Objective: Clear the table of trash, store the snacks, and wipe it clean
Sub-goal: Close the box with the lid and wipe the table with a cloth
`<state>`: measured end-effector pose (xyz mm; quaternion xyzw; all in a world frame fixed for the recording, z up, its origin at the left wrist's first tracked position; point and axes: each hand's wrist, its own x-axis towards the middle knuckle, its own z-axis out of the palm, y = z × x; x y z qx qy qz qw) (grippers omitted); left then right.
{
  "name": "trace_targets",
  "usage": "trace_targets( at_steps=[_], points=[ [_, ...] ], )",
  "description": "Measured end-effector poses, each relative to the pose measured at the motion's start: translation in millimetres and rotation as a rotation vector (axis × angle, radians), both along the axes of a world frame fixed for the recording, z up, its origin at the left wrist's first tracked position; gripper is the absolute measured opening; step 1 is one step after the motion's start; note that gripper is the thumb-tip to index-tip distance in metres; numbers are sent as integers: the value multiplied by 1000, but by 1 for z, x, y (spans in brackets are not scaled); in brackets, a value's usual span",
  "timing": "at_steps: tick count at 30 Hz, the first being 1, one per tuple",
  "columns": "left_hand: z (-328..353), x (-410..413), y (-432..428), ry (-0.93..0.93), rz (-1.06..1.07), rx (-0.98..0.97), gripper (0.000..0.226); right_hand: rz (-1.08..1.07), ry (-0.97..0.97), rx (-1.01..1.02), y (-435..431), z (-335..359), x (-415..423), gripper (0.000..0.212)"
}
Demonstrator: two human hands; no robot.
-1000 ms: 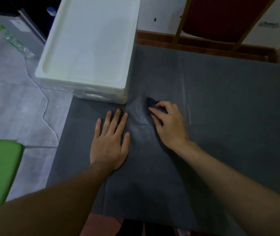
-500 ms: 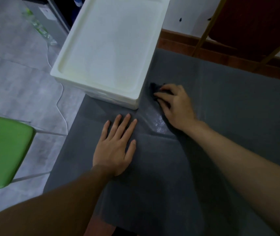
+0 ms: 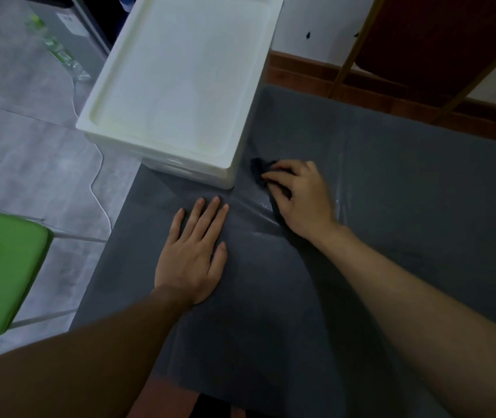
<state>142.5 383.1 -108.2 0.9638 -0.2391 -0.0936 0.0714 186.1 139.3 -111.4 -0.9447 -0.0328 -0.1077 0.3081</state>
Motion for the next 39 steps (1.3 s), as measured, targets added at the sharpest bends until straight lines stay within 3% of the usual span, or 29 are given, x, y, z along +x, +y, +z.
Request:
trace_targets(
  at_steps=[15, 19, 23, 33, 39],
  points=[
    [-3, -4, 2, -71, -35, -128, 65, -92, 27, 60, 42, 0, -86, 20],
    [-2, -5, 6, -82, -38, -294, 60, -129, 22, 72, 55, 2, -115, 19],
    [0, -2, 12, 32, 17, -472, 57, -161, 26, 78, 70, 3, -144, 17],
    [1, -15, 11, -67, -104, -198, 57, -92, 29, 112, 95, 10, -220, 12],
    [3, -20, -10, -36, -191, -147, 59, 73, -2, -15, 57, 14, -243, 7]
  ],
)
